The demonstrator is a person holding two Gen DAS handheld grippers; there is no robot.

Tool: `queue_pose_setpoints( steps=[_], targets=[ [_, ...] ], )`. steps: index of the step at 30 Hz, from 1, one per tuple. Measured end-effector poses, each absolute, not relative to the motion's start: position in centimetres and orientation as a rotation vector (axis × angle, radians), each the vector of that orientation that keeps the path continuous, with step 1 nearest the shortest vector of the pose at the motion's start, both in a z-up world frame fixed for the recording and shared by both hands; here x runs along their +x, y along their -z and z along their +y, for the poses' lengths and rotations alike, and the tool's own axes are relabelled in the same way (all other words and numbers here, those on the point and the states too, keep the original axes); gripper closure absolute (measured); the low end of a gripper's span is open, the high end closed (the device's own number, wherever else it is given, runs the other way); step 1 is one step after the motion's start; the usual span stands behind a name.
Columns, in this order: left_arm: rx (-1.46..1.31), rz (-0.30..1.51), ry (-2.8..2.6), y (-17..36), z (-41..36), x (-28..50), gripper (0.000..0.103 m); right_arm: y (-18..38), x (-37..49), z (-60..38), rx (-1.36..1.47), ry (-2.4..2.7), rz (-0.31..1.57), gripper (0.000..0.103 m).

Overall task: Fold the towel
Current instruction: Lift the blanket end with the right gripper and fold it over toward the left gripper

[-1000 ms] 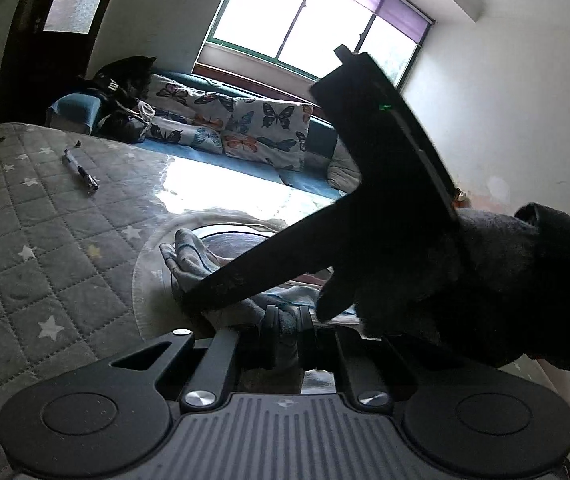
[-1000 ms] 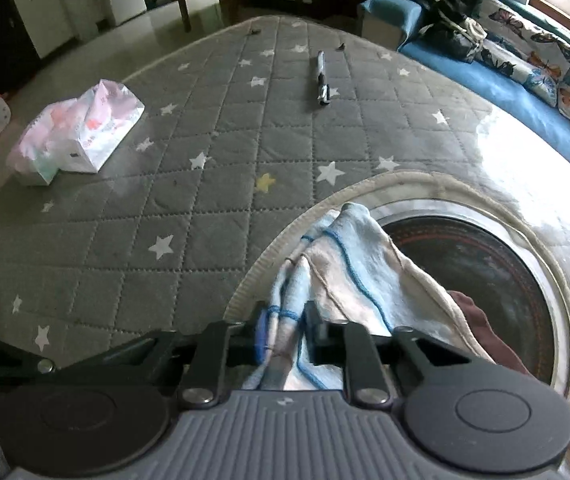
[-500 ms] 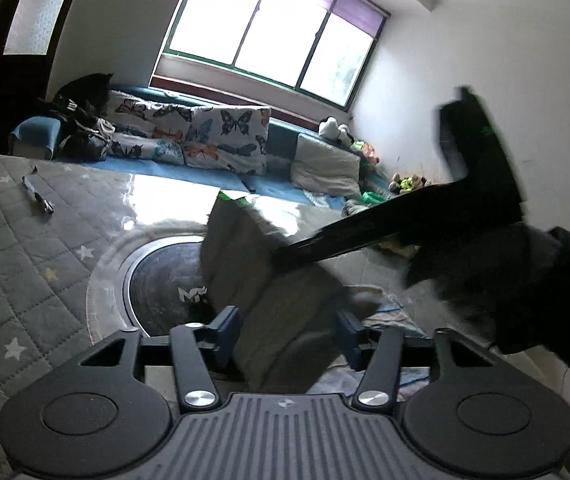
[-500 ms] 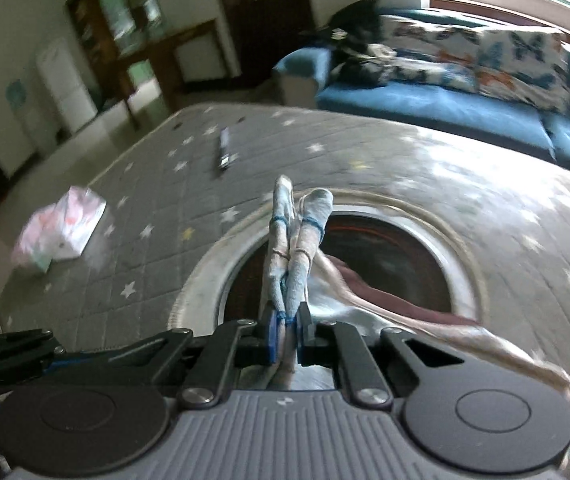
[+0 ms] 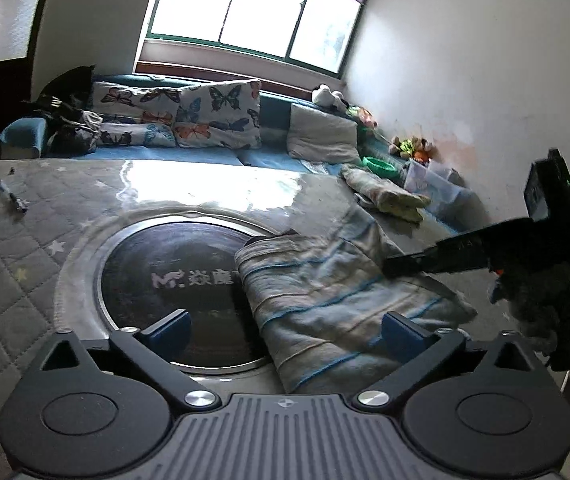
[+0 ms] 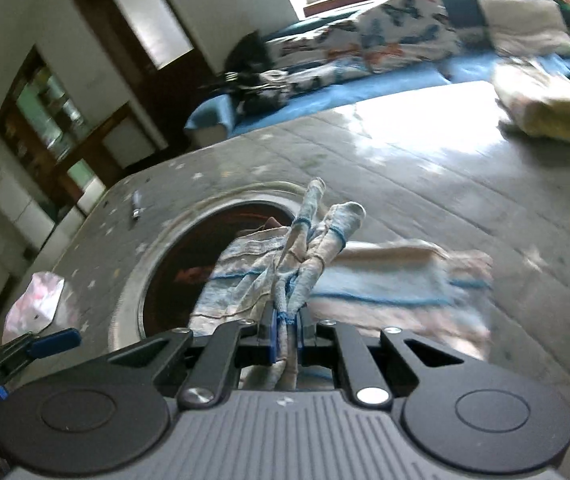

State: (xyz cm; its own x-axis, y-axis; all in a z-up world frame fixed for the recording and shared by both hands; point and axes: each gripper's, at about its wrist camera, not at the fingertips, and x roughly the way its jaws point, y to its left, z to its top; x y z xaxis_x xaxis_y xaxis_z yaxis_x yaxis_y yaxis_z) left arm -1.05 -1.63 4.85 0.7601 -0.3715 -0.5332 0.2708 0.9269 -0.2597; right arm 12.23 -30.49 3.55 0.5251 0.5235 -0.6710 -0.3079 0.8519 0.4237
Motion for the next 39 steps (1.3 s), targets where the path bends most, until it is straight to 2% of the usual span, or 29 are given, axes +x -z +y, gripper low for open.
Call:
queue_pose_setpoints(
  steps=[6,13,21,27,30,33,39],
  targets=[
    [-0.136,0.649,0.372,-4.3,-3.7,0.2,0.000,-2.4,12.1,-33.4,0.314,-0.497,0.887,0.095],
    [-0.108,0.675,0.365,-3.7,-4.6,1.2,0.000,-5.2,11.6,-35.6,0.321,-0.557,0.753,0.095],
    [-0.092,0.712,0.360,-2.9,-5.3,1.7,0.000,-0.8,12.6,-39.0,0.388,-0.436,0.879,0.095],
    [-0.081,0.724,0.353,-2.8,-5.4,2.0,0.000,-2.2,10.8,-39.8,0.417,-0.451,0.781,0.096],
    [-0.080,0.727,0.356,-2.7,-5.7,2.1,0.000,-1.0,11.3,-40.5,0.411,-0.390,0.814,0.095],
    [-0.066,0.727,0.363,-2.7,-6.1,2.2,0.000,0.5,11.6,-40.8,0.419,-0.374,0.858,0.088],
    [-0.017,0.696,0.378,-2.9,-7.0,2.5,0.000,-0.7,10.0,-41.7,0.427,-0.361,0.819,0.081]
  ],
)
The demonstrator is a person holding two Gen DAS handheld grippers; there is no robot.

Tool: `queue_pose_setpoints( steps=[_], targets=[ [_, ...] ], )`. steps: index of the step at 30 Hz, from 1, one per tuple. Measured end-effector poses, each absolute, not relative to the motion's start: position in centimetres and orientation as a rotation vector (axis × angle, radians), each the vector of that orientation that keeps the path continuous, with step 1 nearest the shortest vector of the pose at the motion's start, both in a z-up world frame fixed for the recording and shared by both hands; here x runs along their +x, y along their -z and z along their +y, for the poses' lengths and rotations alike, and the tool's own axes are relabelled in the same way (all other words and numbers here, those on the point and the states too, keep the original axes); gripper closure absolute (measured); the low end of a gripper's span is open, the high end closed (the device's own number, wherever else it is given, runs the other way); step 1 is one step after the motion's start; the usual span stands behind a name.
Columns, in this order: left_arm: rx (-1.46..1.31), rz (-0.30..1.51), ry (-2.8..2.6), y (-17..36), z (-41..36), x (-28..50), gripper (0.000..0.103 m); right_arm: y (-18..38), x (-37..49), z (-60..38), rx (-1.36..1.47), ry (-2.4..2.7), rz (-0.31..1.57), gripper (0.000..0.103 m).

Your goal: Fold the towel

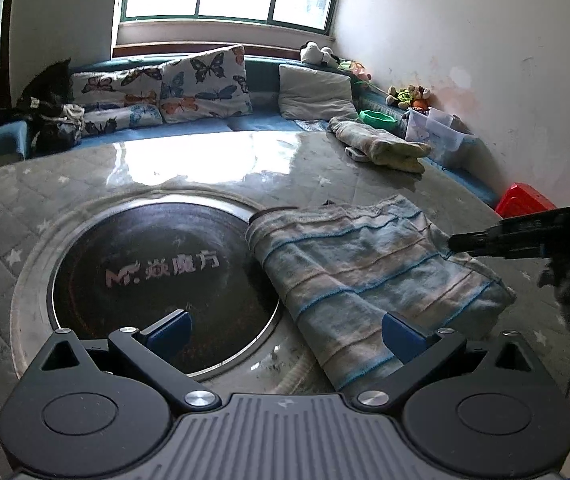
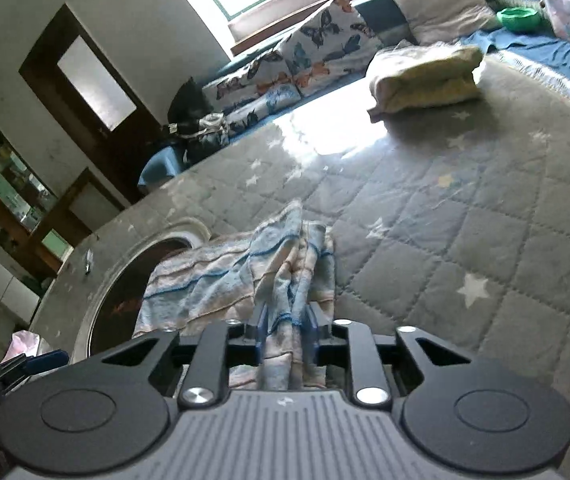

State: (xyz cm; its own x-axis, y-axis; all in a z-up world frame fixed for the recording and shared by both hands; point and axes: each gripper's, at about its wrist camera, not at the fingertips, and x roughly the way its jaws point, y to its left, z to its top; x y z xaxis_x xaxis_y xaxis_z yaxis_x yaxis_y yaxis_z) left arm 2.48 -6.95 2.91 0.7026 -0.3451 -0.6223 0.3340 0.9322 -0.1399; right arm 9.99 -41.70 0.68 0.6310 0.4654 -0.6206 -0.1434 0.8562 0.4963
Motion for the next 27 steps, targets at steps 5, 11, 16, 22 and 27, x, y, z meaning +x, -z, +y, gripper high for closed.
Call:
queue_pose_setpoints(
  steps=[5,11,16,22,27],
  targets=[
    [0.095,0.644,0.465,-2.6,-8.7,1.2,0.004,-0.9,7.0,-42.9,0.431,-0.361,0.844,0.081],
    [0.304,0.553,0.603,-1.3,-11.7,-1.6,0.029,-0.6,5.2,-42.7,0.425,-0.374,0.864,0.086],
    [0.426,0.523,0.664,0.0,-13.2,-3.0,0.052,-1.2,4.9,-42.3,0.419,-0.383,0.837,0.095],
    [0.503,0.513,0.658,1.5,-14.5,-2.8,0.063,-2.1,4.8,-42.0,0.425,-0.402,0.819,0.096],
    [0.557,0.493,0.629,2.2,-15.1,-2.8,0.087,-2.6,4.7,-41.9,0.450,-0.418,0.807,0.096]
  ],
)
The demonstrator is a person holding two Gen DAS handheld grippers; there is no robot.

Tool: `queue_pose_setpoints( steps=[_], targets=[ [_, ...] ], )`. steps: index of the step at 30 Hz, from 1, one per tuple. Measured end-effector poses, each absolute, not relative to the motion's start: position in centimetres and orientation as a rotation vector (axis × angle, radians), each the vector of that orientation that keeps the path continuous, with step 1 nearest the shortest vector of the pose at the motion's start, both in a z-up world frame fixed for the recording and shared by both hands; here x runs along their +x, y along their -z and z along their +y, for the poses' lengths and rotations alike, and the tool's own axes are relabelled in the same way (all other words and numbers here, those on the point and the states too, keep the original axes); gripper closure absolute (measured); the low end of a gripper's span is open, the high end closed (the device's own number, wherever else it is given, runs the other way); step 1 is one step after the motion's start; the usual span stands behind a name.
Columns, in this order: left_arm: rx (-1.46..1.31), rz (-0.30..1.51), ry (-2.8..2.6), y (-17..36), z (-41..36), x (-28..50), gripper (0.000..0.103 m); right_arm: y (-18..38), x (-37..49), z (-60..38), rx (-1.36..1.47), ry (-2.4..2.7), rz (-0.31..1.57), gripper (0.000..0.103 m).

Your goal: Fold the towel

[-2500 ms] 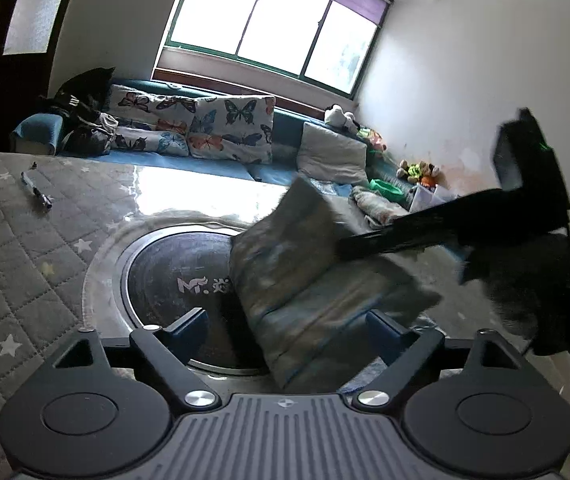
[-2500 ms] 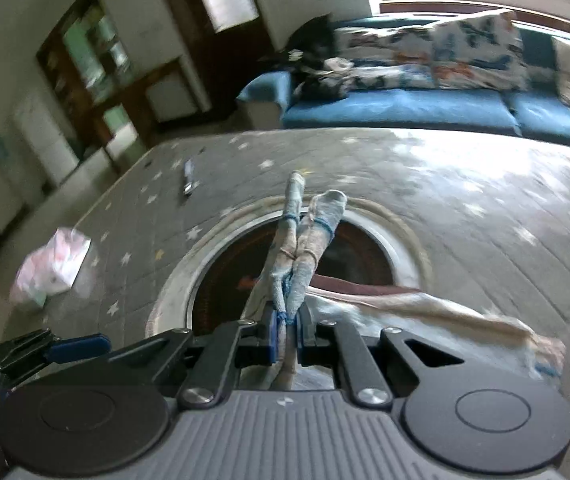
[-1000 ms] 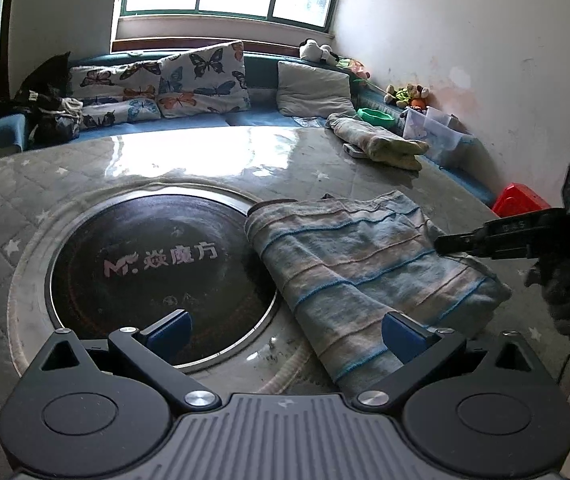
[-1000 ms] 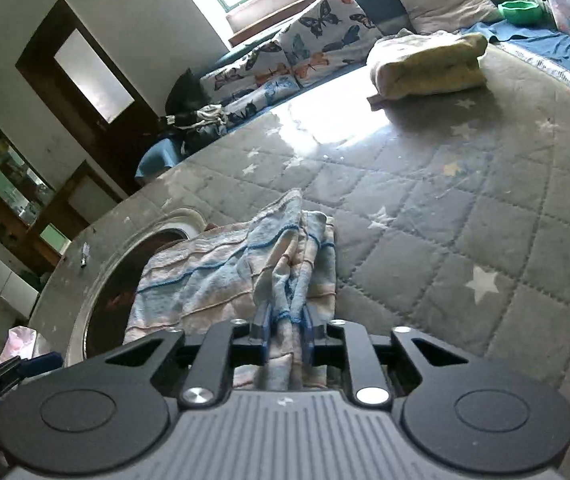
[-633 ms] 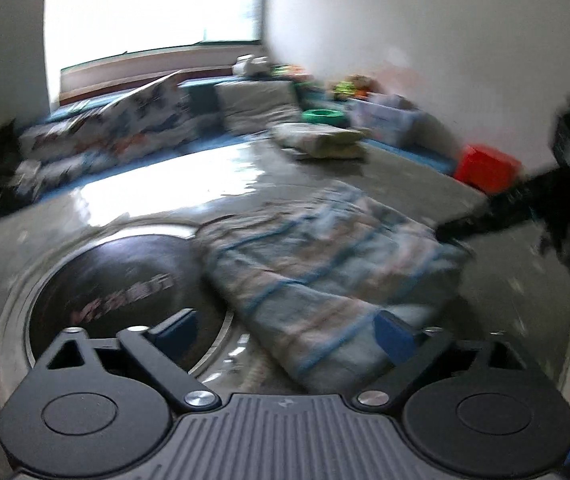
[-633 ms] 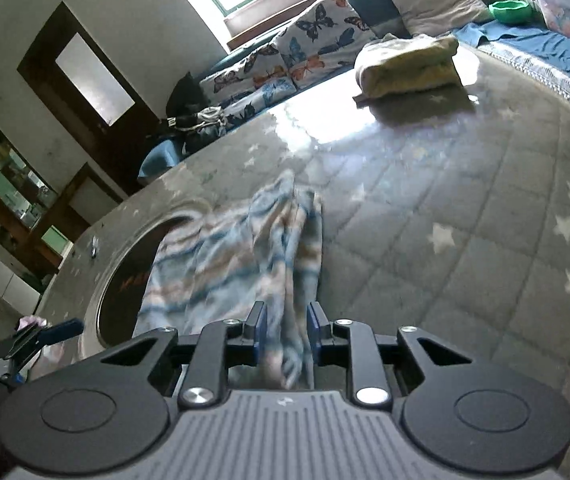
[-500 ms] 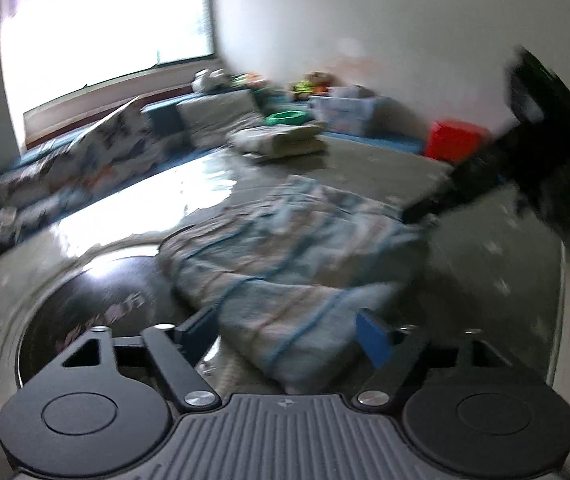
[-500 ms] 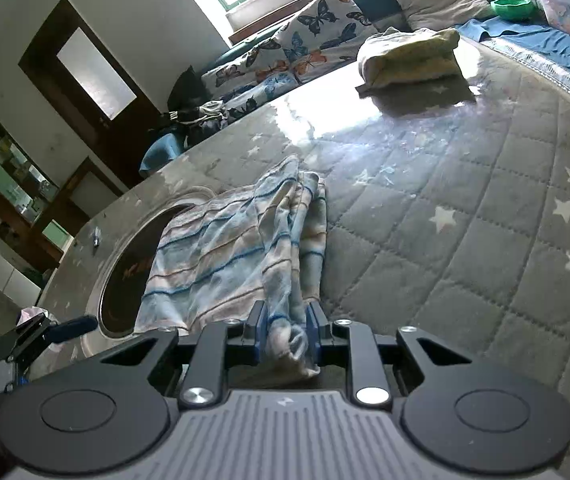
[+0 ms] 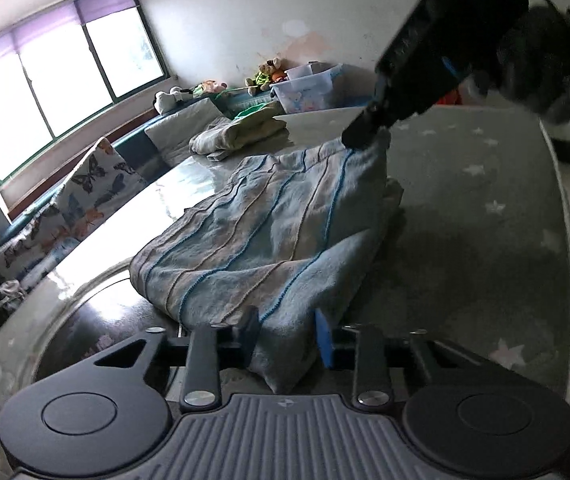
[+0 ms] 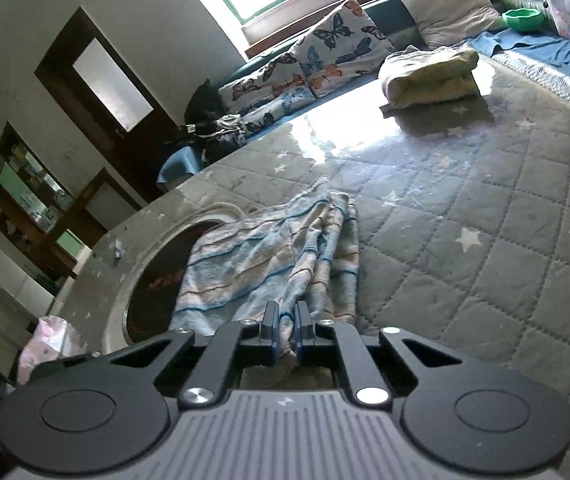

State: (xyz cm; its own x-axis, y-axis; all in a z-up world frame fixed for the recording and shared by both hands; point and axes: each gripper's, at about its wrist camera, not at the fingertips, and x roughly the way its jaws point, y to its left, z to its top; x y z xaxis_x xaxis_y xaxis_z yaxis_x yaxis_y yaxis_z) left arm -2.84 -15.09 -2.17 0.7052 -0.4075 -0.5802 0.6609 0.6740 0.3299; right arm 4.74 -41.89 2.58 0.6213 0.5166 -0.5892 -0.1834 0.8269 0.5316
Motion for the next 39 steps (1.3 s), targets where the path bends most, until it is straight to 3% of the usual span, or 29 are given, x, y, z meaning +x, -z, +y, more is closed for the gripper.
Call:
queue_pose_setpoints(
  steps=[3,10,14,20,32,39],
  targets=[
    [0.546,0.484,0.605,1.9,-14.9,-2.8,0.096,-2.8,4.6,-41.6,0.455,-0.429,0.799,0.096],
    [0.470,0.424,0.538,-0.3,-13.9,-3.4,0.097,-2.7,4.3,-41.5,0.489,-0.443,0.782,0.096],
    [0.470,0.470,0.513,0.7,-13.1,-3.4,0.097,0.0,4.2,-41.5,0.510,-0.423,0.866,0.096],
    [0.506,0.519,0.497,1.8,-12.0,-3.4,0.097,1.3,3.7,-41.6,0.522,-0.418,0.894,0.087],
    [0.245,0.553,0.544,-2.6,-9.8,-0.7,0.092,-3.7,6.5,-38.2,0.213,-0.417,0.741,0.087],
    [0.214,0.643,0.553,-0.1,-12.2,2.6,0.092,-2.6,8.8,-34.9,0.037,-0.435,0.735,0.087]
  ],
)
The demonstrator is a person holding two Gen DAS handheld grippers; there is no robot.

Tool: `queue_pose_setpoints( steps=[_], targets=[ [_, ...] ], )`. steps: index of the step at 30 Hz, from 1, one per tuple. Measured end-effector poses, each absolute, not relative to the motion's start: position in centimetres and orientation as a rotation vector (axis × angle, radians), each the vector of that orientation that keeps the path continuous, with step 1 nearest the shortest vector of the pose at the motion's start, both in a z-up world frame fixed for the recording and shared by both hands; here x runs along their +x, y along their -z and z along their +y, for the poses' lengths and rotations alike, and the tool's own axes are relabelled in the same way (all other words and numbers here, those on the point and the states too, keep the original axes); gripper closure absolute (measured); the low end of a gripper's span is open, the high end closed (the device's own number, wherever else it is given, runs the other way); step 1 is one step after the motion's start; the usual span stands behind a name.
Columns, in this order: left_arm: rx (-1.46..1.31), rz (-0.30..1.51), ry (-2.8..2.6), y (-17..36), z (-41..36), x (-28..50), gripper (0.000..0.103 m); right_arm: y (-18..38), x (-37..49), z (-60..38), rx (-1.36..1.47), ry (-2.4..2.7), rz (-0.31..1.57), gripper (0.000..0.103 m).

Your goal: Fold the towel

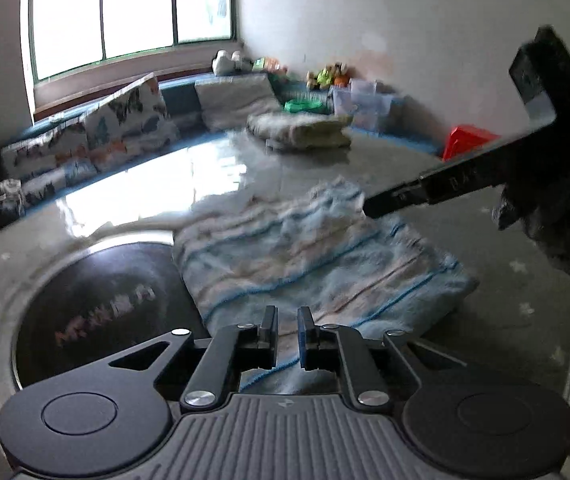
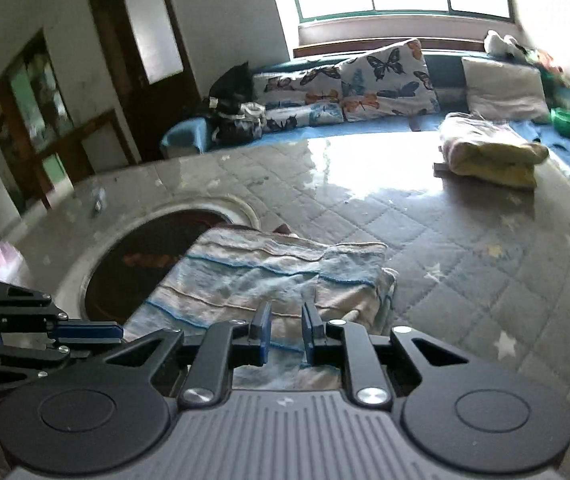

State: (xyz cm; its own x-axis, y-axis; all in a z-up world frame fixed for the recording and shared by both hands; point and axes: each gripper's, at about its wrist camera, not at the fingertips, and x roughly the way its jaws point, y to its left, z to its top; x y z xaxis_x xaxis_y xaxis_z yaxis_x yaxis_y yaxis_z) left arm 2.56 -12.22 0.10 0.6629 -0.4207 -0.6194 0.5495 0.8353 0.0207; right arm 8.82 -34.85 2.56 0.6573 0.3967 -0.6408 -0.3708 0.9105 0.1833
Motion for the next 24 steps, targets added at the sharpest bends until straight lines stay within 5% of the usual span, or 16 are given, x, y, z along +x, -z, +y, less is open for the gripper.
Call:
queue_pose_setpoints(
  steps=[14,24],
  targets=[
    [0.217,0.663,0.516,0.3,-10.9,3.1,0.090,-1.5,11.0,-37.7,0.069,-0.326,0.746,0.087],
    [0.220,0.596,0.723,-1.6,-17.4,3.7,0.089,-1.5,14.8,-34.2,-0.021,-0.428,0.798,0.087]
  ],
)
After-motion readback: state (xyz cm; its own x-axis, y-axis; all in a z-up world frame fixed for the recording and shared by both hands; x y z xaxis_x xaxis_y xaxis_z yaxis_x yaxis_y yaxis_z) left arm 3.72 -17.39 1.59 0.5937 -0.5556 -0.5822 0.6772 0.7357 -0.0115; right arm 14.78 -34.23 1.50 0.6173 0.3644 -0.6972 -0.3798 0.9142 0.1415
